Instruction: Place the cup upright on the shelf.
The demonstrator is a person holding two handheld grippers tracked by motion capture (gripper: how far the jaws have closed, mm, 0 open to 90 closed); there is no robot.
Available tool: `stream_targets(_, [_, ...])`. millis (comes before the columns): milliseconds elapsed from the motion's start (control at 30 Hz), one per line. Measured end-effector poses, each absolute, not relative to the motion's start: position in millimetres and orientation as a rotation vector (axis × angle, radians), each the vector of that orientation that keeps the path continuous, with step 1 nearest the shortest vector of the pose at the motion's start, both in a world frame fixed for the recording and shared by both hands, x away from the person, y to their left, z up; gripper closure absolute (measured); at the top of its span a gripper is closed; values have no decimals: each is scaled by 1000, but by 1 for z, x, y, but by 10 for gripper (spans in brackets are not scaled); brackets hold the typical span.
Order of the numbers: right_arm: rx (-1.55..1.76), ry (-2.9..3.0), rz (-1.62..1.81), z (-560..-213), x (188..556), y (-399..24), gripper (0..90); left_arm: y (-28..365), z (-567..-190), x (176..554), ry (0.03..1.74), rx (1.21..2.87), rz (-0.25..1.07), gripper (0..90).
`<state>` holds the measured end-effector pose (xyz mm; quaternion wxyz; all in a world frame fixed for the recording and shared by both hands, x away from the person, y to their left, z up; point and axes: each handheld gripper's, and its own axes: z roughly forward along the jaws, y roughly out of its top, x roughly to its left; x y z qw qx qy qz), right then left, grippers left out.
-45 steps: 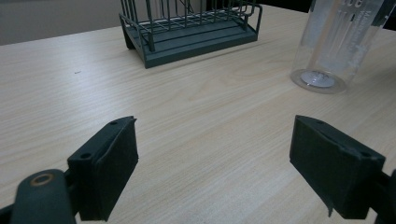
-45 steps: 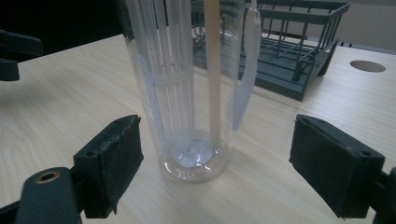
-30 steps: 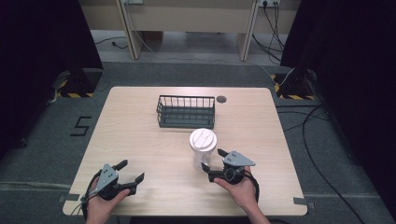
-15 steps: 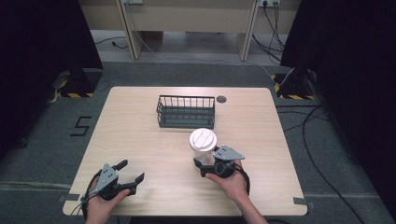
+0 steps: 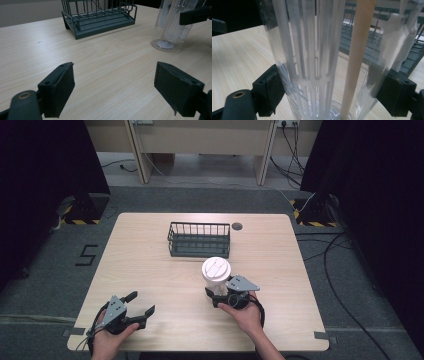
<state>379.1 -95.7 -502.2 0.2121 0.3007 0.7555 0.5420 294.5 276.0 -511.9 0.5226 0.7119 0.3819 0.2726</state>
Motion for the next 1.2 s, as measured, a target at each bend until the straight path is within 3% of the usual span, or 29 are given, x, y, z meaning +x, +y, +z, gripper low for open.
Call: stream_targets(1200, [848,2033,1523,-479,390,-100,183,279,-511,294,929,1693,671,156])
